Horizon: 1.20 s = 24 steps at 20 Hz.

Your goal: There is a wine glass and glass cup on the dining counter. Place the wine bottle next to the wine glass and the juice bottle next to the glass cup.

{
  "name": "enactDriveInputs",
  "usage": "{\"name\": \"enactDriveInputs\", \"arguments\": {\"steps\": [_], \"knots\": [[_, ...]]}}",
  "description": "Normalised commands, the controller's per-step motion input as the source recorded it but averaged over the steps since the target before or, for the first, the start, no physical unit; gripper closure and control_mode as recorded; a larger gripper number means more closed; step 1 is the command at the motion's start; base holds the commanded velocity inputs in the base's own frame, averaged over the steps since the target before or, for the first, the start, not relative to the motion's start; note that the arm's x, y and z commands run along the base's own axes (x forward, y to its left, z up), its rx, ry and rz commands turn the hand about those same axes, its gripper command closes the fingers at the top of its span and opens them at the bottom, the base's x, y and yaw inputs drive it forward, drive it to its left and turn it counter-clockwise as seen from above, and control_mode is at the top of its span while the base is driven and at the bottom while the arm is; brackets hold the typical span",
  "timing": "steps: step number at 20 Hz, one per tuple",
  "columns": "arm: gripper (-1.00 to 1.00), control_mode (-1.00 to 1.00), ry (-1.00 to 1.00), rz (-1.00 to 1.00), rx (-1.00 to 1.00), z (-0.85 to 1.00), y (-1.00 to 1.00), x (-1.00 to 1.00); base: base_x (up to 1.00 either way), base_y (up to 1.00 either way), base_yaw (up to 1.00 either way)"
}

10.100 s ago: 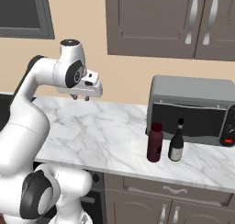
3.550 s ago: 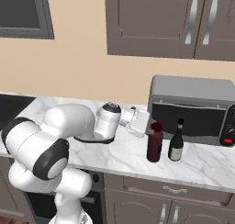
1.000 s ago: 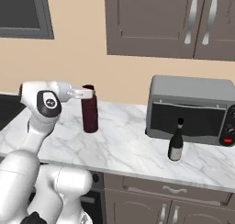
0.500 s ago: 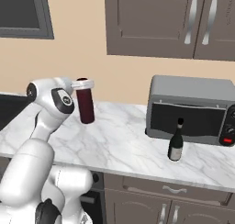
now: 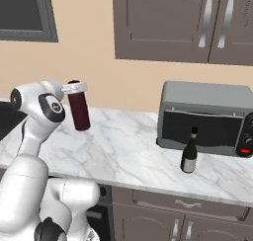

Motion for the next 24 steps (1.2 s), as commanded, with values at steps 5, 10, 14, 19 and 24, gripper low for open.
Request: {"name": "enactDriveInputs", "arguments": {"steps": [5, 10, 14, 19, 24], "knots": [[1.0, 1.0, 0.0, 0.0, 0.0, 0.2, 0.19, -0.11, -0.2, 0.34, 0.02], [1.0, 1.0, 0.0, 0.0, 0.0, 0.0, 0.0, 0.0, -0.74, 0.66, 0.46], [1.0, 1.0, 0.0, 0.0, 0.0, 0.0, 0.0, 0.0, -0.48, 0.35, 0.91], [1.0, 1.0, 0.0, 0.0, 0.0, 0.0, 0.0, 0.0, -0.35, 0.19, 1.0], [1.0, 1.0, 0.0, 0.0, 0.0, 0.0, 0.0, 0.0, -0.32, 0.13, 1.0]]}}
